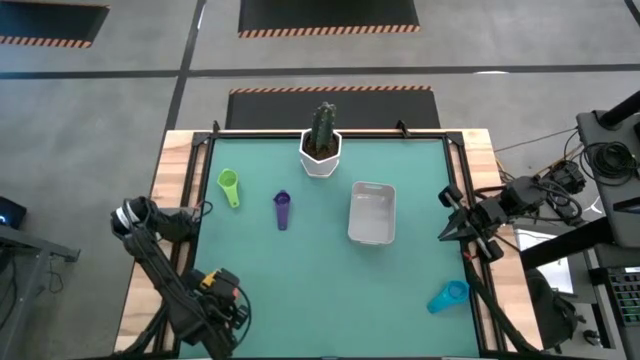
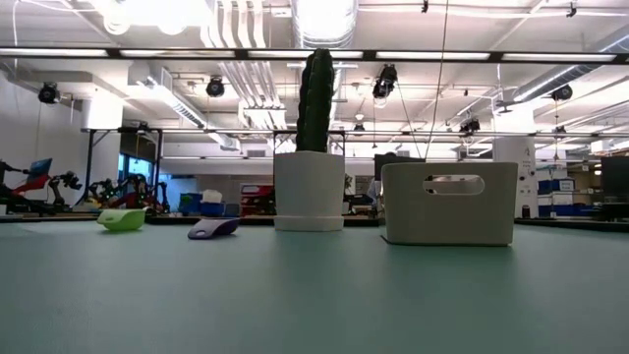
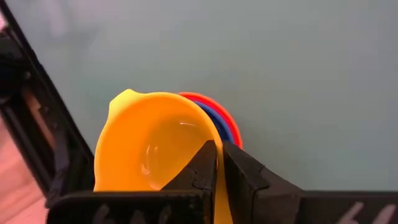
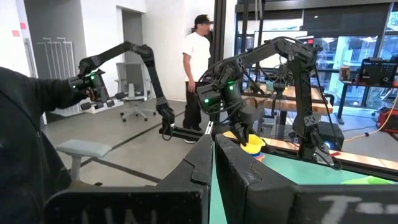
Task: Nest measuring cups in basket
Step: Stack the yellow measuring cup on the top of the blue measuring cup, then stack the green measuring cup on the top of the yellow measuring cup
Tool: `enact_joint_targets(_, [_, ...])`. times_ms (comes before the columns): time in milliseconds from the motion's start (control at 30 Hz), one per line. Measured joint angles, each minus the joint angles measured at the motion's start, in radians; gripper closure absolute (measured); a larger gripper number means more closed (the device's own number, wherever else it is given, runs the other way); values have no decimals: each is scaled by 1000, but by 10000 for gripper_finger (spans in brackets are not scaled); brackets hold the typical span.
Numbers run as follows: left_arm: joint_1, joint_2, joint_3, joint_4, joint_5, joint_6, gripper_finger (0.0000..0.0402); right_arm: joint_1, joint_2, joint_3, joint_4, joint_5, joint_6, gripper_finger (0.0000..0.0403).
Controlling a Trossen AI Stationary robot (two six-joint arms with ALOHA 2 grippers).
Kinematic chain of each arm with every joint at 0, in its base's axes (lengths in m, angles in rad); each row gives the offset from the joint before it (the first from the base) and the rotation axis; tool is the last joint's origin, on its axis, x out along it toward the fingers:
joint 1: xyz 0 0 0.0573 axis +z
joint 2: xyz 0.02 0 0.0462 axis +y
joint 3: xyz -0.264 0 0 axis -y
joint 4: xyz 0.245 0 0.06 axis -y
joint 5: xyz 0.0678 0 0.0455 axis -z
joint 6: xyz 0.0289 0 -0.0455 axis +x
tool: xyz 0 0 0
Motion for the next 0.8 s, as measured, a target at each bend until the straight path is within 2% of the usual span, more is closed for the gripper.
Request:
enact_joint_targets(300, [-1,0,-55,58,0,-27,395,0,0,0,0,0,0,394])
enact_joint_targets(800, [-1,0,-42,77,4,-4,330,0,0,0,0,0,1,394])
